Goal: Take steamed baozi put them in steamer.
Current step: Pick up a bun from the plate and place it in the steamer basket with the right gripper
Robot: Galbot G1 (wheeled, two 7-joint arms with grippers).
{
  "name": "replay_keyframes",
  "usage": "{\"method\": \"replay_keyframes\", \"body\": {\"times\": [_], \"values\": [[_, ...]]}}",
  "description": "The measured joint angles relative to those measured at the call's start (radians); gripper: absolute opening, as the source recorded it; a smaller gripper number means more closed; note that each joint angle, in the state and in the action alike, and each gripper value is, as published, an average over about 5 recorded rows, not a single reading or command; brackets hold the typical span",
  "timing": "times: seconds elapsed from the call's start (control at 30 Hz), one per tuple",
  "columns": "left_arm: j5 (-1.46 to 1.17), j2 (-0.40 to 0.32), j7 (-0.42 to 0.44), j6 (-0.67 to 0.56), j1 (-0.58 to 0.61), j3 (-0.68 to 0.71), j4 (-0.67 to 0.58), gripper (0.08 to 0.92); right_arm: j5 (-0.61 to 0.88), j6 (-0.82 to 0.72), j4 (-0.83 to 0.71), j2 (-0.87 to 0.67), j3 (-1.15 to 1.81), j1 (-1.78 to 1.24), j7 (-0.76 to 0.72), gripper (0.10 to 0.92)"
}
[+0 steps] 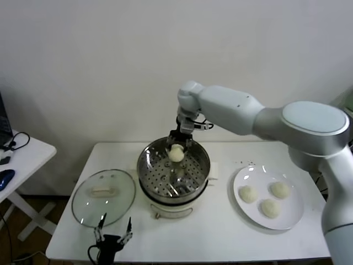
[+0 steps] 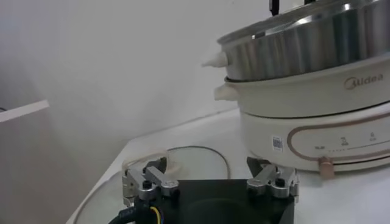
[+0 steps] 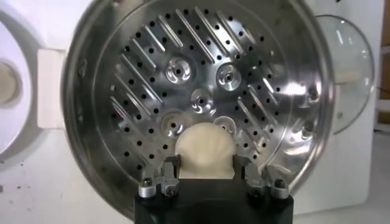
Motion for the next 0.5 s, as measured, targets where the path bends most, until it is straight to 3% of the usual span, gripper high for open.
{"method": "replay_keyframes", "body": {"times": [0.33, 0.5], "values": [[0.001, 0.000, -0.001, -0.004, -0.004, -0.001, 0.003, 0.823, -0.030, 0.001, -0.105, 0.056, 0.018, -0.049, 0.024, 0.586], [0.001, 0.000, -0.001, -0.005, -0.004, -0.002, 0.003, 0.823, -0.026, 0.001, -0.120, 0.062, 0.018, -0.052, 0.028, 0.666]]}}
